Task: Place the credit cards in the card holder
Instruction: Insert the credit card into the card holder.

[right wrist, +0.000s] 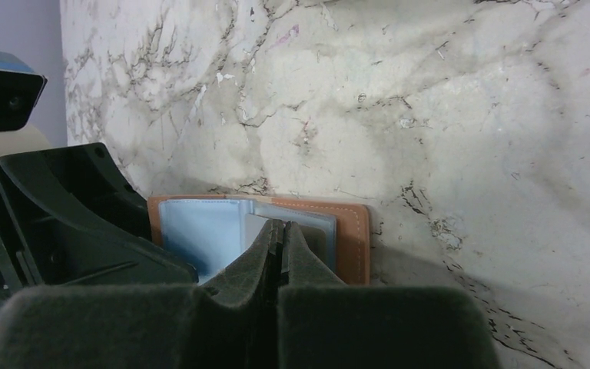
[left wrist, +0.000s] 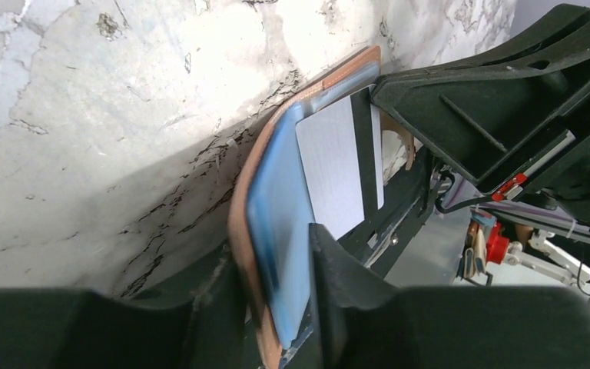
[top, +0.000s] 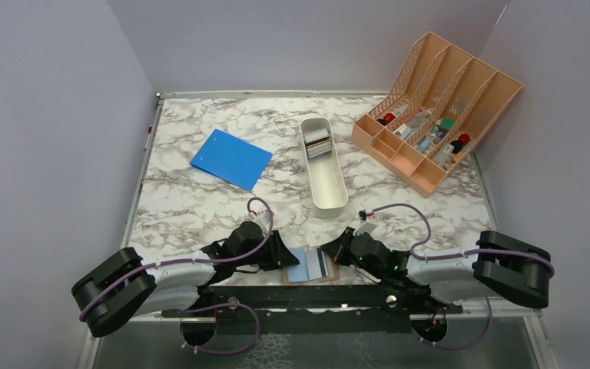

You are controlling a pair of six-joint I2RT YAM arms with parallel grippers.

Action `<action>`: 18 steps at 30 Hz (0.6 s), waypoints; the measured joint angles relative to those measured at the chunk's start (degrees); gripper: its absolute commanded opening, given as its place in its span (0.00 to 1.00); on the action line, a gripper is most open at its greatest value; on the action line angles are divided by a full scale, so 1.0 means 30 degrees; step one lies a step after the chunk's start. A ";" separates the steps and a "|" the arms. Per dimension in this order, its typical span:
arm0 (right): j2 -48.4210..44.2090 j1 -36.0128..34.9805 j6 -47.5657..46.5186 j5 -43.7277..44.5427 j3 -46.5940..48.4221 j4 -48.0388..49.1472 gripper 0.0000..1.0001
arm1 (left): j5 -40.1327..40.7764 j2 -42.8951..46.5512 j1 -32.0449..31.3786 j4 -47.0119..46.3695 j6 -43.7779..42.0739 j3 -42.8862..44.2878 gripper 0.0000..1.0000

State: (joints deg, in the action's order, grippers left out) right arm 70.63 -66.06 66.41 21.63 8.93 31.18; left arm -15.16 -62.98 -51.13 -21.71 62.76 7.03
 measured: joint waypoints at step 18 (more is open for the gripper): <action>-0.1122 0.0000 0.0007 0.0503 -0.0401 -0.1209 0.01 | 0.0845 0.4007 -0.0051 0.3147 -0.0270 0.0328 0.28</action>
State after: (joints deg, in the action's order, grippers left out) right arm 67.26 -66.06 66.43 23.14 7.73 27.55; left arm -12.62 -50.96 -51.29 -12.27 61.95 8.01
